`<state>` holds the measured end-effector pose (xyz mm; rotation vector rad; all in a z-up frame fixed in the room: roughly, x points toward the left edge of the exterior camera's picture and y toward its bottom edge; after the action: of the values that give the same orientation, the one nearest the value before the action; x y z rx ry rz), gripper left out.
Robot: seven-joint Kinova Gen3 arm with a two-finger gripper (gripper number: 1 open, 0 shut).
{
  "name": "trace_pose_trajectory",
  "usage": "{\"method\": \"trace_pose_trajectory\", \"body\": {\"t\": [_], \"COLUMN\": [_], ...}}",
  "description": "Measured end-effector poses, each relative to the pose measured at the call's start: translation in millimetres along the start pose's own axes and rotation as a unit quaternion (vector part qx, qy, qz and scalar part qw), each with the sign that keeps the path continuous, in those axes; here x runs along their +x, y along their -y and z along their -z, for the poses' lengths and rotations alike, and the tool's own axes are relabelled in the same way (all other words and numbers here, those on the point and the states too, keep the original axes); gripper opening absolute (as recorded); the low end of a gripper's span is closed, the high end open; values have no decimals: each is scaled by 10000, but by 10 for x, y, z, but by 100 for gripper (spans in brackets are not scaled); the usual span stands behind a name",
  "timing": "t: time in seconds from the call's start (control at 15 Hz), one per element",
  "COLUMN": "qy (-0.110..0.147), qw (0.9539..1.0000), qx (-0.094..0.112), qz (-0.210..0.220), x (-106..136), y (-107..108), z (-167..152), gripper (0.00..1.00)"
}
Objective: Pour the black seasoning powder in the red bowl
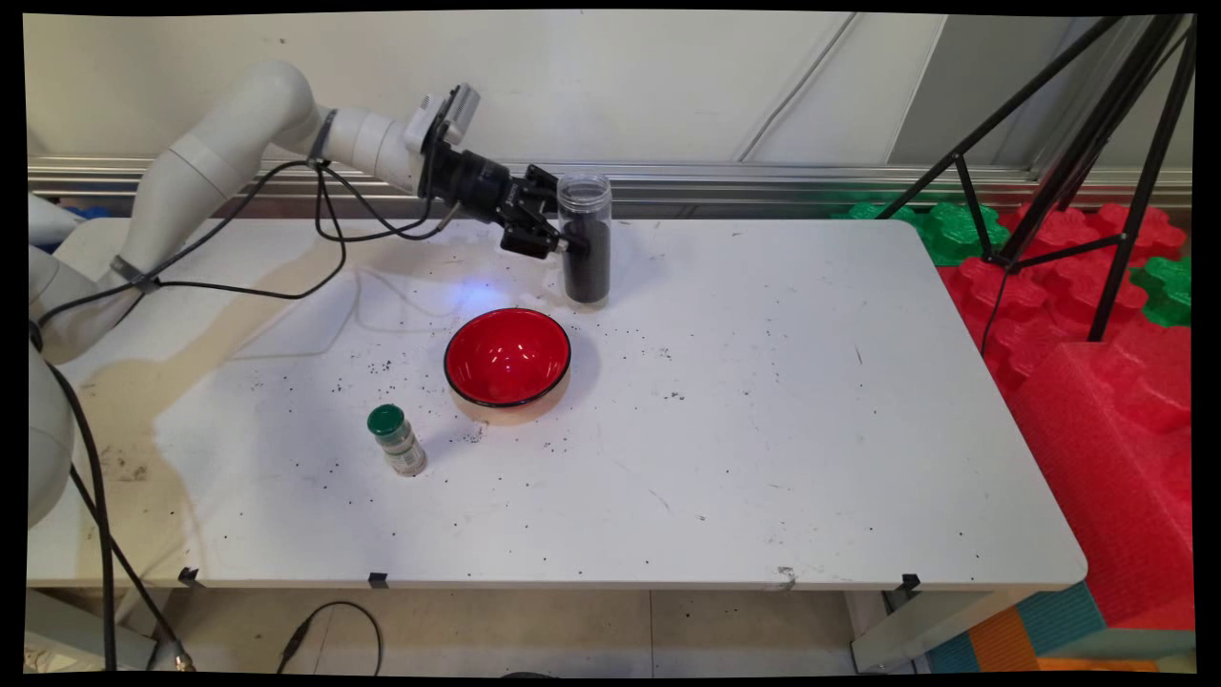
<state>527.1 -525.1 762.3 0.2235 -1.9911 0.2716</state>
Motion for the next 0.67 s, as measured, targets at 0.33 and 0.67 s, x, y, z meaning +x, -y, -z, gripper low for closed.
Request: {"method": "trace_pose_trajectory", "body": {"t": [0.33,0.67], "qy": [65,179], "qw": [9997,9986], "qx": [197,338], "qz": [-122,-355], "x": [59,100], "y": [-76,-186], "z": [185,337], "gripper": [0,0]}}
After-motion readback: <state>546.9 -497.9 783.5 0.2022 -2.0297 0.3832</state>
